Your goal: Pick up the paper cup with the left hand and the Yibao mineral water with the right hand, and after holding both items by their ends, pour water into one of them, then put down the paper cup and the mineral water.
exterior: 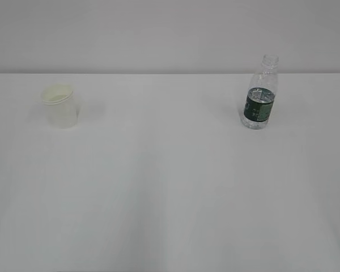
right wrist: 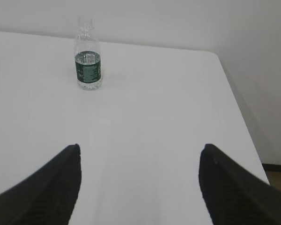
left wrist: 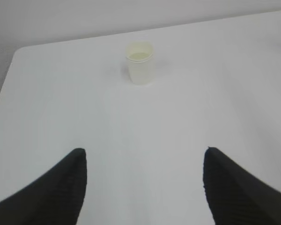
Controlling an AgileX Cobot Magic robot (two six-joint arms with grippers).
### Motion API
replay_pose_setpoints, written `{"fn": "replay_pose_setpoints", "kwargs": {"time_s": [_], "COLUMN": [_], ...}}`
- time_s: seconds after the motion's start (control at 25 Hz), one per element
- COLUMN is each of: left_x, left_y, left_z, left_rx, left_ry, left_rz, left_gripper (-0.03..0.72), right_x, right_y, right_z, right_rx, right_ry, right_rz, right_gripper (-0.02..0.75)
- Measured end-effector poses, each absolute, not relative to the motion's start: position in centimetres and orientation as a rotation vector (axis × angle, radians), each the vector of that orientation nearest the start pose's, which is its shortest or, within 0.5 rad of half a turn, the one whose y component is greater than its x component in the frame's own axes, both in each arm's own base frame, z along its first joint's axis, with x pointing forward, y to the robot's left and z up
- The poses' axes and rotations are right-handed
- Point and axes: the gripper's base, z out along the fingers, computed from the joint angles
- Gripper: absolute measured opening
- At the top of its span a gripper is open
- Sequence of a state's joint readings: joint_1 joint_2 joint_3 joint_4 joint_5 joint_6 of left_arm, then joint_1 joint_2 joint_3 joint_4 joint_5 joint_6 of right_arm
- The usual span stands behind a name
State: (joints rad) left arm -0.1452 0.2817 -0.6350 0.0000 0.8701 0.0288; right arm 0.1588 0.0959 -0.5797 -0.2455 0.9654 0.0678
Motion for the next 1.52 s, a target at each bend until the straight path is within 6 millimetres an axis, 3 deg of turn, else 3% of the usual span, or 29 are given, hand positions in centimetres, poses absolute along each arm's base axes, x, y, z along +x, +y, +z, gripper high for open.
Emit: {"fn": "replay_pose_setpoints", "kwargs": {"time_s": [0.28, 0.52, 0.8, 1.52], "left_x": [1.9, 1.0, 0.3, 0.6], "left_y": [-0.4, -0.5, -0.7, -0.6], "left_z": [29.6, 29.4, 28.5, 28.0], "left_rx": [0.174, 0.173, 0.188, 0.187], "left_ry": [2.057, 2.047, 2.158, 2.167], "left_rz": [-0.098, -0.129, -0.171, -0.153], "left_gripper": [0.554, 0.554, 0.554, 0.547], "right_x": [-1.3, -1.9, -1.9, -1.2], "right_y": [-2.2, -2.0, -1.5, -0.9], "right_z": [29.7, 27.8, 27.7, 27.2], "right_rx": [-0.032, -0.024, -0.105, -0.207], "right_ry": [2.001, 2.129, 2.144, 2.108], "right_rz": [-0.124, -0.087, -0.056, -0.029], "right_gripper": [0.594, 0.594, 0.594, 0.593]}}
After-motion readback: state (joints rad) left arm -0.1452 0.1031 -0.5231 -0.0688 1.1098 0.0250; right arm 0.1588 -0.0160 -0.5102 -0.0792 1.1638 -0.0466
